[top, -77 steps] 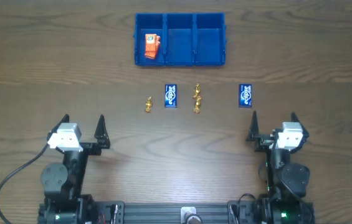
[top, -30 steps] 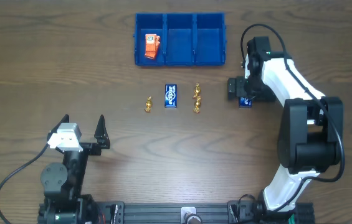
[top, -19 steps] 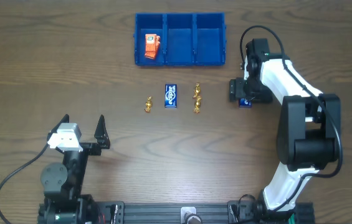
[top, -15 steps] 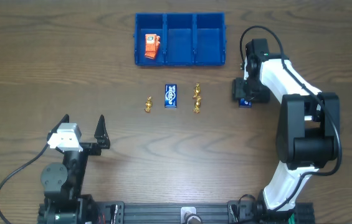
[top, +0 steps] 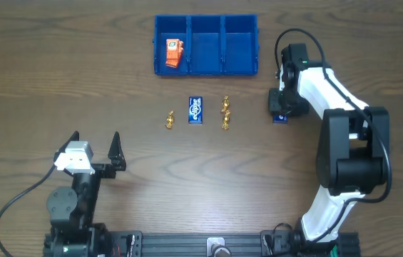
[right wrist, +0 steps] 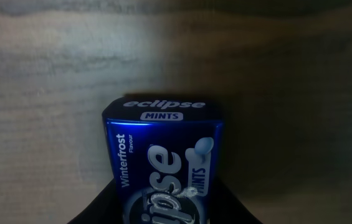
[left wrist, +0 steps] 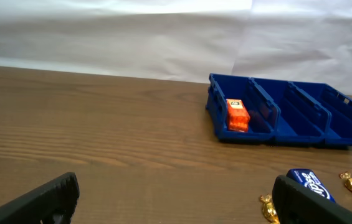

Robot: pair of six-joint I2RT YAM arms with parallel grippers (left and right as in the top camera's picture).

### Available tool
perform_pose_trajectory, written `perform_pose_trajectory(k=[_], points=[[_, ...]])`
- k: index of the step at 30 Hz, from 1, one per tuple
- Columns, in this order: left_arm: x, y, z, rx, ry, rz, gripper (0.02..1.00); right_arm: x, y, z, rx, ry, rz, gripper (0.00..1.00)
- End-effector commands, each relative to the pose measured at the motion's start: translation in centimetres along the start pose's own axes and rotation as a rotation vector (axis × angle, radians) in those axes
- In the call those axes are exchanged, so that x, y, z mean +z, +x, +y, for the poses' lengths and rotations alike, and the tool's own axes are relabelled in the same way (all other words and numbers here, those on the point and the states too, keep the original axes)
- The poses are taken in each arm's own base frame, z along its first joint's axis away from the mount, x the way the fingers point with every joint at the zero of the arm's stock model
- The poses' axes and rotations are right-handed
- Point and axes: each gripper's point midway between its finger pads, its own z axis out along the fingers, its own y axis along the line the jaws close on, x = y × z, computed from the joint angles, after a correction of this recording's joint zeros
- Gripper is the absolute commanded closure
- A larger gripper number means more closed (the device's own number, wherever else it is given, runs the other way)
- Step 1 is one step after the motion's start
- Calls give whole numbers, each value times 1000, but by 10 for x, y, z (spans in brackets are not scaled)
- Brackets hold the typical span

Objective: Sort Candies Into Trays

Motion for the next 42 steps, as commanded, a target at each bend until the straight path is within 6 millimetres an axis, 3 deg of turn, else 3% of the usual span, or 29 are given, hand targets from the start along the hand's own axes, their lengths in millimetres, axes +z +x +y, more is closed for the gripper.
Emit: perform_pose_trajectory(k=[1,4,6,8,11,15,16,17,21,27,41,42], points=[[1,17,0,6,6,48,20,-85,-37,21,-12,-34,-242,928],[1,17,0,6,6,48,20,-152,-63,55,-57,-73,-424,934],[1,17,0,6,6,48,20,-183,-79,73,-66,-50,-524,934],[1,17,0,6,6,48,20,-210,-92,100,-99,-18,-647,932],[1,17,0,6,6,48,23,-231,-108,140,-131,-58,-787,936],[1,17,0,6,6,48,20,-227,-129,182,-147,-130,-883,965],[1,17,0,6,6,48,20,-212,-139,205,-165,-154,-905,965],[1,17,0,6,6,48,20,-199,-142,213,-161,-163,-898,965],[1,17,0,6,6,48,20,-159,-150,229,-152,-184,-858,965],[1,17,0,6,6,48,23,-129,-154,235,-155,-175,-835,965],[1,17,0,6,6,48,20,-139,-167,223,-100,-116,-904,963],[1,17,0,6,6,48,20,-139,-167,223,-100,-116,-904,912]])
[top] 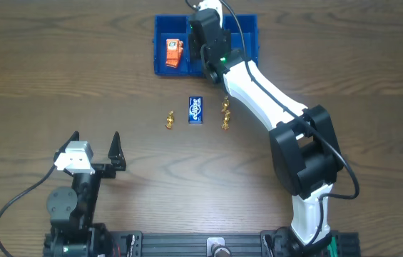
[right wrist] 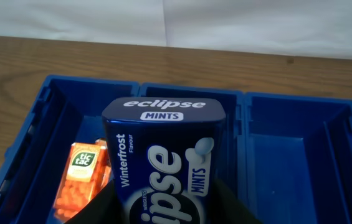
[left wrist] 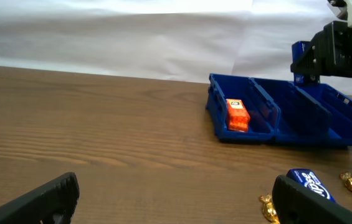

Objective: Sort Candies Into Trays

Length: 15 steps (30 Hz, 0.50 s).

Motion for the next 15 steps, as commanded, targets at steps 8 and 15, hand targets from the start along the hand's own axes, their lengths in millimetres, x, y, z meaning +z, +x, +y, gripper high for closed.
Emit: perform_pose_trajectory(k=[8,15], points=[[1,17,0,6,6,48,20,-2,-11,-5,25,24,-36,3],[1,17,0,6,6,48,20,-35,-36,-2,22,13,-45,3]])
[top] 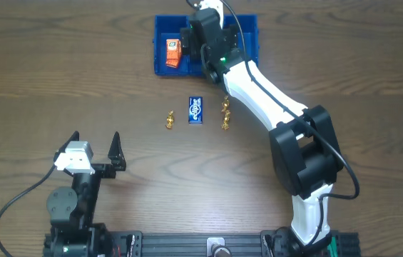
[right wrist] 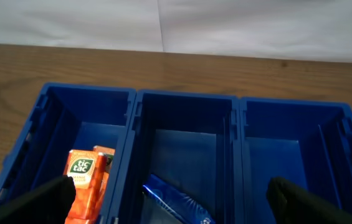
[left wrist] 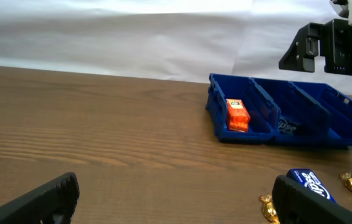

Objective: Sort Candies Into Trays

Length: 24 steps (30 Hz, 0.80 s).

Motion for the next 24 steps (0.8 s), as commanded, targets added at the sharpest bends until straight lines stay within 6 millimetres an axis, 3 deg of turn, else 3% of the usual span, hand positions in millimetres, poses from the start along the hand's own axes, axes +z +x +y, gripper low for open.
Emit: perform_pose_trajectory(k=[1,4,6,9,12,17,24], points=[[1,17,0,6,6,48,20,-49,-39,2,7,-5,-29,3],[1,17,0,6,6,48,20,-94,-25,5,5,-3,84,3],[1,17,0,6,6,48,20,-117,5,4,38,25,209,3],[1,17,0,6,6,48,23,-129,61,13,52,29,410,3],[1,17,0,6,6,48,20,-121,100,21,48,37,500,3],[1,17,0,6,6,48,20,-94,147,27,24,55,602,3],[1,17,0,6,6,48,20,-62,187,33,11,64,674,1]])
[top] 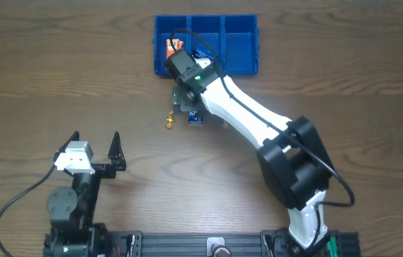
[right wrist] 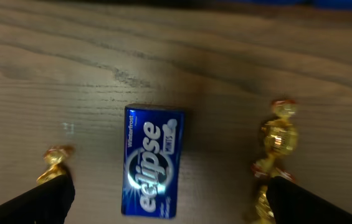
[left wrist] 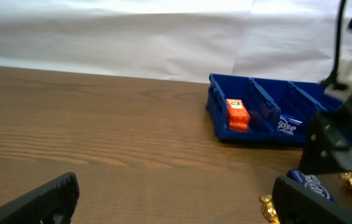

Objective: Sort Candies Into Trays

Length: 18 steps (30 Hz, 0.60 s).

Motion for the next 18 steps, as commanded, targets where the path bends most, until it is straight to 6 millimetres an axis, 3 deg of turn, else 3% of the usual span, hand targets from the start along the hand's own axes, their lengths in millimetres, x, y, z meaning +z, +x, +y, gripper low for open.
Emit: perform_pose_trajectory(k=[1,6,12,18], points=[[1,17,0,6,6,48,20,25,13,2,7,12,53,1],[1,17,0,6,6,48,20,40,18,2,4,25,72,1],[1,17,0,6,6,48,20,43,16,4,5,18,63,40],[1,17,0,6,6,48,20,49,19,3,2,27,76,159]])
